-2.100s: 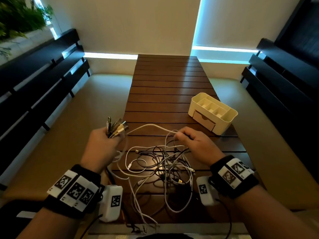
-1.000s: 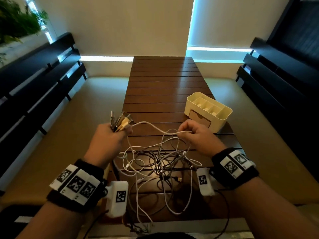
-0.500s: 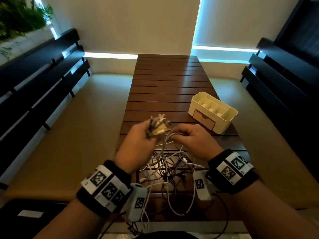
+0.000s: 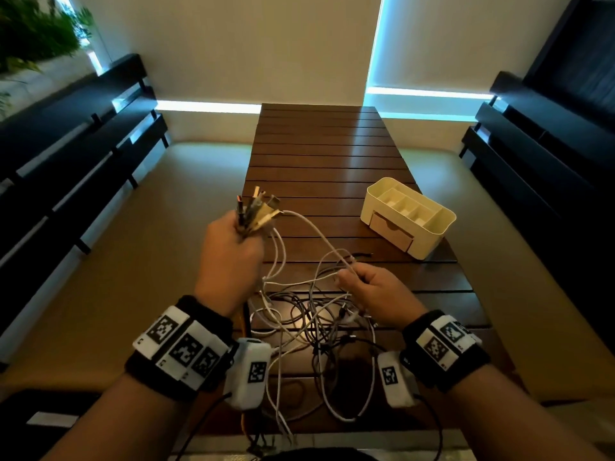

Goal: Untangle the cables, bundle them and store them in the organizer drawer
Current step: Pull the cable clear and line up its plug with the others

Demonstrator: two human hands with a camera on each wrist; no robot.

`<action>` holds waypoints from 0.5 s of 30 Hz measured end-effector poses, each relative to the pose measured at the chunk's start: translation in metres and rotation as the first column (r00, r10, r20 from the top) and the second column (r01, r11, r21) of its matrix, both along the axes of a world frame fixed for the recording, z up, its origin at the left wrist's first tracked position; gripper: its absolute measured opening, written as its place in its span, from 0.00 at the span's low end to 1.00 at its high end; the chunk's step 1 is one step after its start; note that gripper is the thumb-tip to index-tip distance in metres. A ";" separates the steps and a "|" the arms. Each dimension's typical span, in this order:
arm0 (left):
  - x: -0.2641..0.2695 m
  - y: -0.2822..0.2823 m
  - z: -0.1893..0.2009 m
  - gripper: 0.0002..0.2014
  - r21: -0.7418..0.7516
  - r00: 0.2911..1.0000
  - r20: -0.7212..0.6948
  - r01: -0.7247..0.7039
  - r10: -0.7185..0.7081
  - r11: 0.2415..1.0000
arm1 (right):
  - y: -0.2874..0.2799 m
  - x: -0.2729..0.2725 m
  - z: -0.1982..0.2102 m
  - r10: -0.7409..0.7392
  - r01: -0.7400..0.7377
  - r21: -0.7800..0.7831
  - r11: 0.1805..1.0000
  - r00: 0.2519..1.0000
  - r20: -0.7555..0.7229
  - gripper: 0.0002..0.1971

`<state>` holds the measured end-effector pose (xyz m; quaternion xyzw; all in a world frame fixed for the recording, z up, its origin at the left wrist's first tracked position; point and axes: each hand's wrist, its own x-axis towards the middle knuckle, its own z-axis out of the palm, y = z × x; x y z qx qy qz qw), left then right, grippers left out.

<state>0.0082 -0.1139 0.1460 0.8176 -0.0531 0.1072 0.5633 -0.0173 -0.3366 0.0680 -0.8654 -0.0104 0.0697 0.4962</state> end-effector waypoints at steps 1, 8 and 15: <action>0.002 0.005 0.001 0.11 0.030 1.000 -0.002 -0.009 0.009 0.999 | -0.003 -0.001 -0.003 -0.030 0.030 0.015 0.999 1.000 -0.002 0.14; 0.013 0.022 -0.009 0.06 0.165 0.986 -0.163 0.055 -0.028 0.985 | -0.013 0.016 0.032 -0.146 0.161 -0.026 0.987 0.944 0.295 0.16; -0.002 0.002 0.000 0.10 0.166 0.959 -0.034 0.283 -0.281 0.945 | 0.005 0.009 0.040 0.155 -0.100 -0.220 0.970 0.956 0.248 0.10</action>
